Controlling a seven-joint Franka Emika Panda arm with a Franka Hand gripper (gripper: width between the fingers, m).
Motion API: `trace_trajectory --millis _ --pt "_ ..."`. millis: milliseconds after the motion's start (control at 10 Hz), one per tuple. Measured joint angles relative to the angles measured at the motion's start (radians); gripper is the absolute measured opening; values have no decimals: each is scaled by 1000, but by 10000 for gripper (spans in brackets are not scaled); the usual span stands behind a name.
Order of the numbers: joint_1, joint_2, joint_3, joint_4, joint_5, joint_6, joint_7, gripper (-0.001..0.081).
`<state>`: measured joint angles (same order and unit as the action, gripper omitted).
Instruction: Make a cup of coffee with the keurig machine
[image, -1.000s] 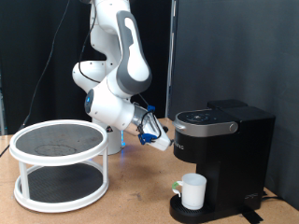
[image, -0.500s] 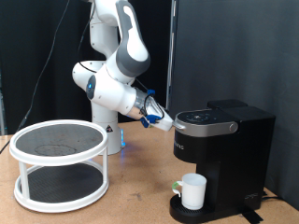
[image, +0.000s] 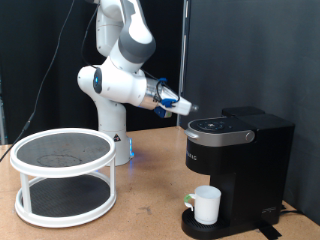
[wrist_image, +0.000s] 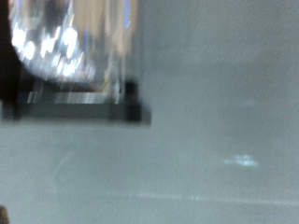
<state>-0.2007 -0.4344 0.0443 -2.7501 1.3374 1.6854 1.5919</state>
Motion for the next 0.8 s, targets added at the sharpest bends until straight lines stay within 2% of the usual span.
trace_trajectory --millis 300,400,600,700,800 --pt "0 -108 -4 0 80 6 67 734" --pt "0 -159 -4 -16 102 24 84 734" --pt "0 -156 -2 -11 111 24 58 734" --pt "0 -158 15 12 114 63 51 734" --pt "0 -163 55 46 81 145 52 734"
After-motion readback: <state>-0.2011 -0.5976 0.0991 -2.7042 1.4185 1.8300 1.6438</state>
